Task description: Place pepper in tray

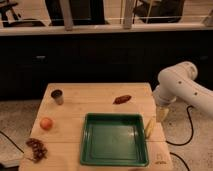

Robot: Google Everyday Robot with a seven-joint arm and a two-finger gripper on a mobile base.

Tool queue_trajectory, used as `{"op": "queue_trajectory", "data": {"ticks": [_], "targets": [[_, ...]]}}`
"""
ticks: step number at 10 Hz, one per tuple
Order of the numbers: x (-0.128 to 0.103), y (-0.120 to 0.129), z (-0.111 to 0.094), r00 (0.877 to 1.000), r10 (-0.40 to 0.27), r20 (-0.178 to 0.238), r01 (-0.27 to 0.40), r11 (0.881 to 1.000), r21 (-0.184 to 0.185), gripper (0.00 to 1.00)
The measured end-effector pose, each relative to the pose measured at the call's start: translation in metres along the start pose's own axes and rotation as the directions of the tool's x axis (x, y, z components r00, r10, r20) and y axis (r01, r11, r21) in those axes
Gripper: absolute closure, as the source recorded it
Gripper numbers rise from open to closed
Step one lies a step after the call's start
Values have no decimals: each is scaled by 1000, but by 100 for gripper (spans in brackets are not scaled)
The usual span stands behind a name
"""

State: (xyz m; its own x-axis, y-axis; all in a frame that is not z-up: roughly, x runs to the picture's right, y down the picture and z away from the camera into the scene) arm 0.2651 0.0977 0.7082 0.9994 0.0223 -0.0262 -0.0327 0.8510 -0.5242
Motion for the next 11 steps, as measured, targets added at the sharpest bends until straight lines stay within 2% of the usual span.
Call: {"op": "queue_trajectory", "data": {"ticks": [3,5,11], "targets": [[-2,-2,6,1000,-5,9,5,1000,8,20],[-19,-17,14,1000,-13,26,13,1000,15,20],[-30,-32,25,999,-15,47,13,999,33,20]]}}
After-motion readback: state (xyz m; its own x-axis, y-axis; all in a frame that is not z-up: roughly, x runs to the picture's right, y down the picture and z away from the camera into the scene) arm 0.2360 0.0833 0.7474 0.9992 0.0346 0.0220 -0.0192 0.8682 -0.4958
